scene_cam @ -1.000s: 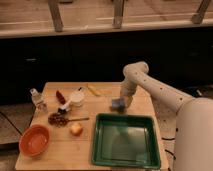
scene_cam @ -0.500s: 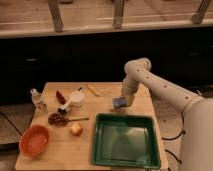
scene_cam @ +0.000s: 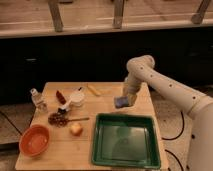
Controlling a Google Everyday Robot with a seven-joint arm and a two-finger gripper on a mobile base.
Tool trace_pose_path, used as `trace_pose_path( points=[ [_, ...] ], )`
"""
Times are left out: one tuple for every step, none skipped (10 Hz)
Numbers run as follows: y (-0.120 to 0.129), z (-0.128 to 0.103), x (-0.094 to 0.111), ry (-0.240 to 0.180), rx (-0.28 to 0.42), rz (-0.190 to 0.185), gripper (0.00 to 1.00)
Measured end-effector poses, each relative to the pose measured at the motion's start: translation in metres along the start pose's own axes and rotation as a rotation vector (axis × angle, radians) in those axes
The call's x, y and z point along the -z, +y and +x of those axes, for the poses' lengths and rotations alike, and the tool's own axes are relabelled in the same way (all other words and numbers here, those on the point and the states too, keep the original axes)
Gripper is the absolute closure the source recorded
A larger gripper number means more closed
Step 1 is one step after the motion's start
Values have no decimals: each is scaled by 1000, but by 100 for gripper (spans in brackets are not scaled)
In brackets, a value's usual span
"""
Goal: Wipe tray with sponge
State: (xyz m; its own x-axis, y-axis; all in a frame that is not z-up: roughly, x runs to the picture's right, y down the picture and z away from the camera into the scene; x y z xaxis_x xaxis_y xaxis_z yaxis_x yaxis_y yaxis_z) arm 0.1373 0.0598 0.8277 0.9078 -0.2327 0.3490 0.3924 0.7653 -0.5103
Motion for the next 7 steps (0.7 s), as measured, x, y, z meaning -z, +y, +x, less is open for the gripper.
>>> trace_pose_path(
  points=[
    [3,-1,1,-2,0,0,95],
    [7,-5,4,-5,5,-2,95],
    [14,-7,7,-9,12,-10,95],
    [19,-9,9,-10,15,-19,95],
    [25,-9,10,-11,19,-33,95],
    [27,-13,11,-13,28,-37,95],
    [30,-14,11,-13,30,-41,95]
  ],
)
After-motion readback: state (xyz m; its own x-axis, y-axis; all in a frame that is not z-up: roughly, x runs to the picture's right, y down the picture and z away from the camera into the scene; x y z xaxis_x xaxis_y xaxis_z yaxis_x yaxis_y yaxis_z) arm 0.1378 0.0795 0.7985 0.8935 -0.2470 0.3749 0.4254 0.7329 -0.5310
